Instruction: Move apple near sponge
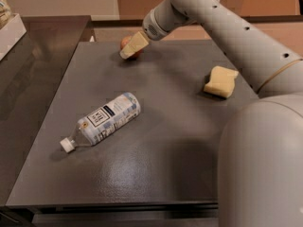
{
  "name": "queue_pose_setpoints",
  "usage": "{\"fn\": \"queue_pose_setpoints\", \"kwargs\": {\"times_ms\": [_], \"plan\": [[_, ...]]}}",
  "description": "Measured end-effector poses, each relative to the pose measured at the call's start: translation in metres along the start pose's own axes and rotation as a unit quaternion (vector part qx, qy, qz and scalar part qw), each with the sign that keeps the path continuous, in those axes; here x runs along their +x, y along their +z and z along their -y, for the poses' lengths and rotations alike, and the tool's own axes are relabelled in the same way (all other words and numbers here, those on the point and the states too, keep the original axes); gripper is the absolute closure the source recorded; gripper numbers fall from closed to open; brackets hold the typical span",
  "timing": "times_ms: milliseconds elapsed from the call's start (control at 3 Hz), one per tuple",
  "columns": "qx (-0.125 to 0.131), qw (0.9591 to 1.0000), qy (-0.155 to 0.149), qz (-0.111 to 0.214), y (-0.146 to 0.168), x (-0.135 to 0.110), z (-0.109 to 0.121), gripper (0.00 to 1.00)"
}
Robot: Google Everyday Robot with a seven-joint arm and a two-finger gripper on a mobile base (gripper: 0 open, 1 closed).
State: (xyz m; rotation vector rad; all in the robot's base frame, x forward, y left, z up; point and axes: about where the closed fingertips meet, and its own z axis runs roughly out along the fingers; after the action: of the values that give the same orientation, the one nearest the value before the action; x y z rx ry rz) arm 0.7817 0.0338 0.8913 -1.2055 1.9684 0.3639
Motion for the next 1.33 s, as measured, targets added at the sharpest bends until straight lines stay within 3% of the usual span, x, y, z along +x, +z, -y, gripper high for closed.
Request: {"fn": "queue_pose_setpoints", "kwargs": {"times_ms": [667,1000,1333], "plan": [[-0.031,0.9994,0.003,-0.012,0.036,-0.005,-0.004,0.0],[-0.038,0.999,0.008,-0.022,0.044,-0.004,-0.004,0.16],[-0.04,0.9987,0.012,-0.031,0.044,0.0,-0.004,0.39]]}}
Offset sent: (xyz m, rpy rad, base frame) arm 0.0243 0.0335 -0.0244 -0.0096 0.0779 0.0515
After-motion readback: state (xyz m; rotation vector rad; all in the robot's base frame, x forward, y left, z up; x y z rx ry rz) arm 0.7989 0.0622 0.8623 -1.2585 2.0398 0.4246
